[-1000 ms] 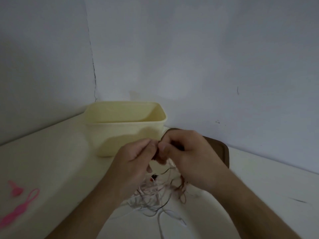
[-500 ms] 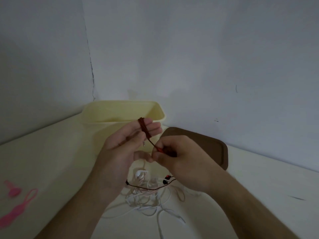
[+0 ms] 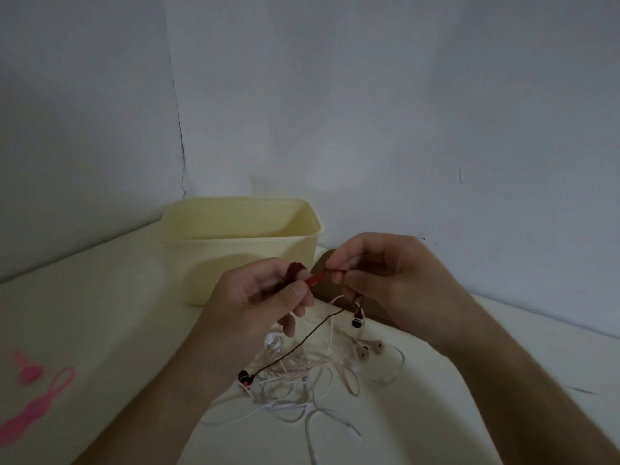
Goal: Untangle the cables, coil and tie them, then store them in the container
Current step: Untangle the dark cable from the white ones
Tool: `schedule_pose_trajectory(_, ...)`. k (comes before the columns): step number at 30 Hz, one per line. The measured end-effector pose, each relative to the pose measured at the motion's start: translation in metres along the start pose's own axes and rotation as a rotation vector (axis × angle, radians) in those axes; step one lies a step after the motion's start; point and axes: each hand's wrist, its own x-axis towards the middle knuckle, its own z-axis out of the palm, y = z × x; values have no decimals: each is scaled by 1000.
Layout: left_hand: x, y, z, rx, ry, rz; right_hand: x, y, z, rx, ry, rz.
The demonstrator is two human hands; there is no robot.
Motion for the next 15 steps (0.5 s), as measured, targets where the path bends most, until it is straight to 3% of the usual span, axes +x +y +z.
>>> schedule_pose_trajectory(8, 3, 2, -3, -82, 123, 38, -1, -5, -2, -140, 64, 8)
schedule_pose_trajectory(15, 3, 3, -1, 17, 201, 39, -3, -12, -3, 68, 163, 27)
